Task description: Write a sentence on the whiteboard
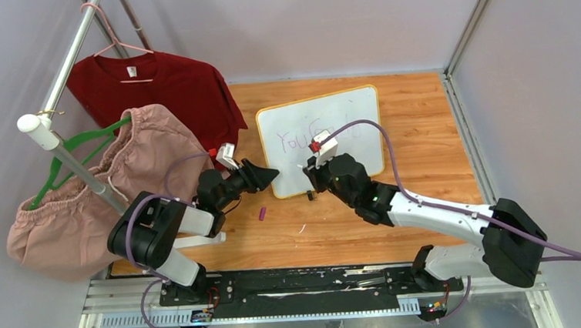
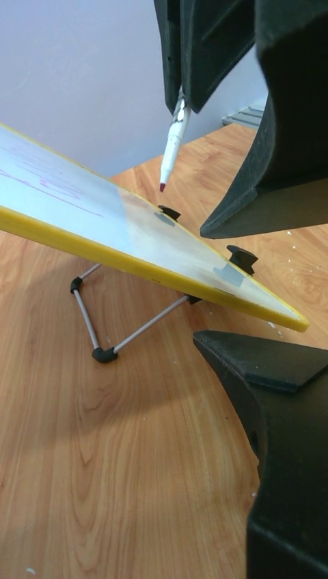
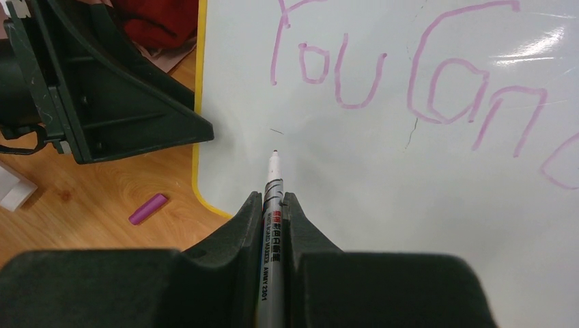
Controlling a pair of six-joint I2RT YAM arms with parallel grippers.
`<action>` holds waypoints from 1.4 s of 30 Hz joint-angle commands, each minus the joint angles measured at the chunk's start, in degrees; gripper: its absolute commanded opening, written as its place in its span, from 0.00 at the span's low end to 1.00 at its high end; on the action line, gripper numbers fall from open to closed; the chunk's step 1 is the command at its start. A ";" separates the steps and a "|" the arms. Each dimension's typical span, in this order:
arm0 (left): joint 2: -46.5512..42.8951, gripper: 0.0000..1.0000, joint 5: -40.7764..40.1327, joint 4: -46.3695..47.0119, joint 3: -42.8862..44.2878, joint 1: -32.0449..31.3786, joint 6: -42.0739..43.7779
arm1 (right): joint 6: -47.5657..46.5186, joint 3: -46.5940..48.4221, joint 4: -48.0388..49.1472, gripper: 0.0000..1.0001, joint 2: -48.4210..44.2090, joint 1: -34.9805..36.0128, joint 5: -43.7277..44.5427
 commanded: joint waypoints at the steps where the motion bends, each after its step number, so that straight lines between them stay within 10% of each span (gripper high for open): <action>1: 0.47 0.55 0.35 4.85 -0.79 -0.23 0.13 | -1.74 0.38 5.11 0.00 1.90 2.16 3.41; 42: -1.73 0.03 -0.64 3.89 -1.99 -0.78 1.24 | 0.90 2.42 7.86 0.00 10.28 3.85 8.50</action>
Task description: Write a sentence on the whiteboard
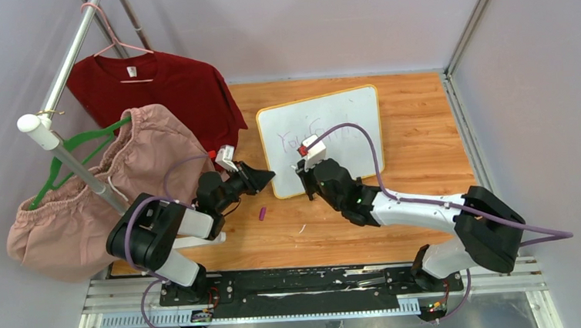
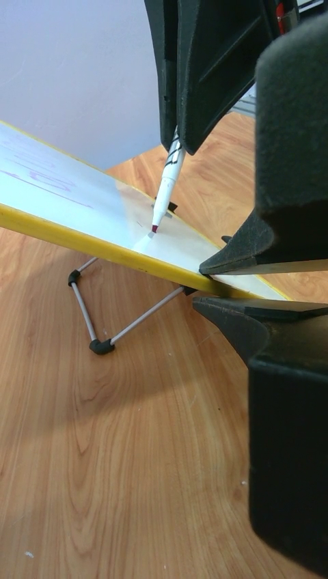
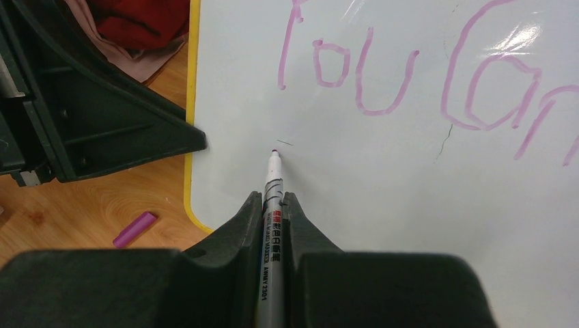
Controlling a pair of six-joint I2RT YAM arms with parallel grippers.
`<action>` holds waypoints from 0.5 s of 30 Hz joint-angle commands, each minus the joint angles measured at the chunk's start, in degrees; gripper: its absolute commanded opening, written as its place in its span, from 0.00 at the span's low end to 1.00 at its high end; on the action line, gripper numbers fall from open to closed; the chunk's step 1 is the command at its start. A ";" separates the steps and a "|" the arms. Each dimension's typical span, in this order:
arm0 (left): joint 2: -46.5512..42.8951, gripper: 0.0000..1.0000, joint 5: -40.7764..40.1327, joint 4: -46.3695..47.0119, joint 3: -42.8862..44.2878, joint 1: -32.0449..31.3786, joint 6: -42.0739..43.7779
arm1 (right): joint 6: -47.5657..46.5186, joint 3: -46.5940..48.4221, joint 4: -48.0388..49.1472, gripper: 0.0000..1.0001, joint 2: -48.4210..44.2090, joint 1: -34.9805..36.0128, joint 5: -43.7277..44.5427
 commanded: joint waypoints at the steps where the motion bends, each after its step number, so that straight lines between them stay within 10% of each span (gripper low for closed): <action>1: -1.02 0.02 0.45 2.91 -0.57 -0.39 0.00 | 1.31 1.44 0.10 0.00 1.28 0.84 2.30; 15: -1.56 0.00 0.21 2.99 -0.56 -0.39 0.00 | 2.95 -0.26 -3.90 0.00 0.85 0.86 2.52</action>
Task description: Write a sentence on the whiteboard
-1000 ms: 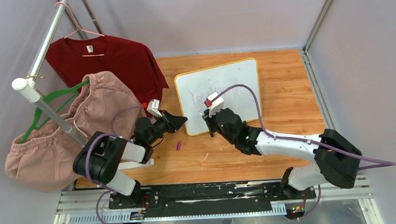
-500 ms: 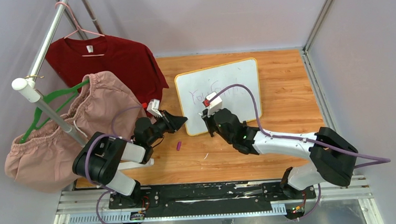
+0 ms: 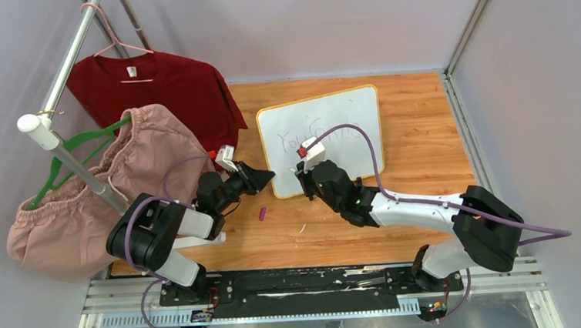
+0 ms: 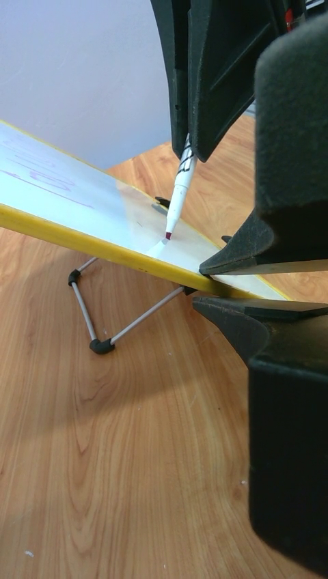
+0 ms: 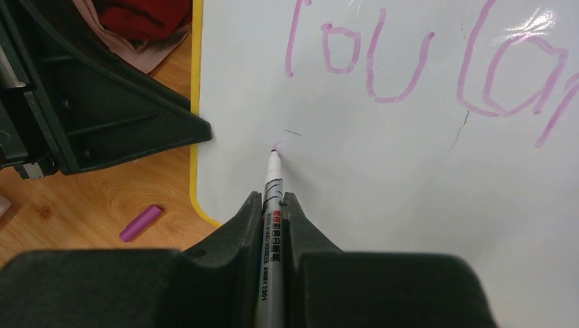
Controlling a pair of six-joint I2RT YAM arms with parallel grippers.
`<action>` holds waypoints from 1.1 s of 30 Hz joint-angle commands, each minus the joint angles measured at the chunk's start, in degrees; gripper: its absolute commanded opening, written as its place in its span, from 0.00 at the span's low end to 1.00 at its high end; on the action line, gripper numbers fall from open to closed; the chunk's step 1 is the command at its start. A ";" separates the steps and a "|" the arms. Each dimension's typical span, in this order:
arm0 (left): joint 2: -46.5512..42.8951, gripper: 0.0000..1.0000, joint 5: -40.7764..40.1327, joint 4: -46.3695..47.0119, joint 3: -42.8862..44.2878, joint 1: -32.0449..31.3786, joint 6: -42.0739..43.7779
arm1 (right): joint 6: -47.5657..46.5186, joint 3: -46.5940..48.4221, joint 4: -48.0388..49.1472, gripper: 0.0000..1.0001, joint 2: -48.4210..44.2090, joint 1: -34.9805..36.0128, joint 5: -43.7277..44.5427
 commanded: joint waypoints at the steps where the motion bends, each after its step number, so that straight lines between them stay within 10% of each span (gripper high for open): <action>1: -1.49 0.00 0.28 3.07 -0.56 -0.39 0.00 | 1.45 -0.48 -3.33 0.00 0.16 0.47 2.36; 33: -2.30 0.00 0.37 3.13 -0.68 -0.39 -0.05 | 3.24 -3.96 -10.69 0.00 -5.76 0.01 6.29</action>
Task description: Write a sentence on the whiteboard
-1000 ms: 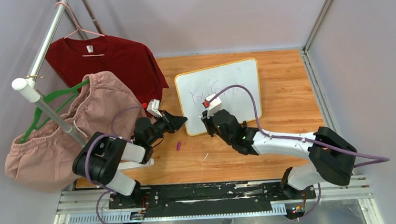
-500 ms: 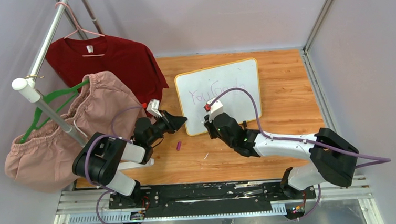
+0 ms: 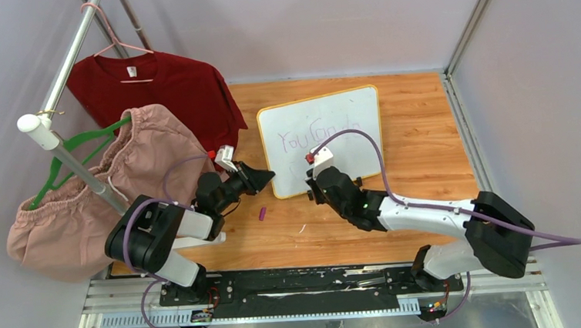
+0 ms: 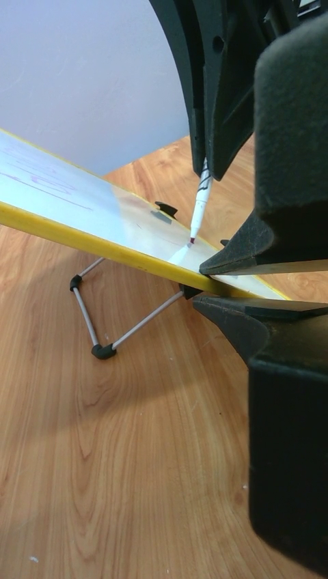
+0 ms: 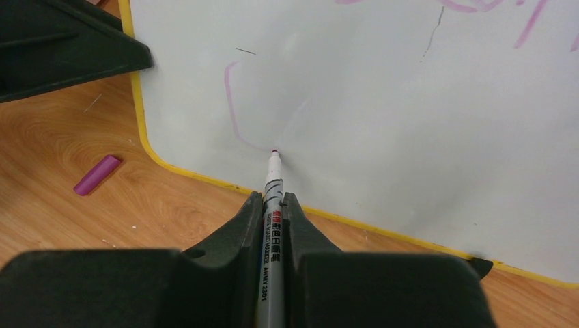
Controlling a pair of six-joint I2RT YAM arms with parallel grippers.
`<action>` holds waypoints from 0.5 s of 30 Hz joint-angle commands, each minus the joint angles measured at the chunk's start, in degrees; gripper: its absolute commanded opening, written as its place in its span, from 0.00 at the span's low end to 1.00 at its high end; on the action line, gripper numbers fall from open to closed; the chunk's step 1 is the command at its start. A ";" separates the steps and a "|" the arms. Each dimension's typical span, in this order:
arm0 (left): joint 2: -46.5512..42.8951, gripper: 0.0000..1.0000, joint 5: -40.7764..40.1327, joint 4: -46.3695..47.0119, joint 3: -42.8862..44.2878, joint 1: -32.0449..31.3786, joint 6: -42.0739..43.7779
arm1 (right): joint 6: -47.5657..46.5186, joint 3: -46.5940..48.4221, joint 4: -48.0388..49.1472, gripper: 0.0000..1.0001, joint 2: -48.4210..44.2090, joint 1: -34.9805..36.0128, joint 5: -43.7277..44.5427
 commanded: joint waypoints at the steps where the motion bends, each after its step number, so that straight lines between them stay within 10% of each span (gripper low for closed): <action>1: -1.38 0.00 0.38 3.12 -0.33 -0.37 -0.09 | -0.25 -0.73 -1.71 0.00 -2.18 -0.46 3.08; 15: -0.85 0.00 0.59 3.92 -0.36 -0.37 -0.35 | -2.74 3.81 1.76 0.00 -1.79 2.97 -7.41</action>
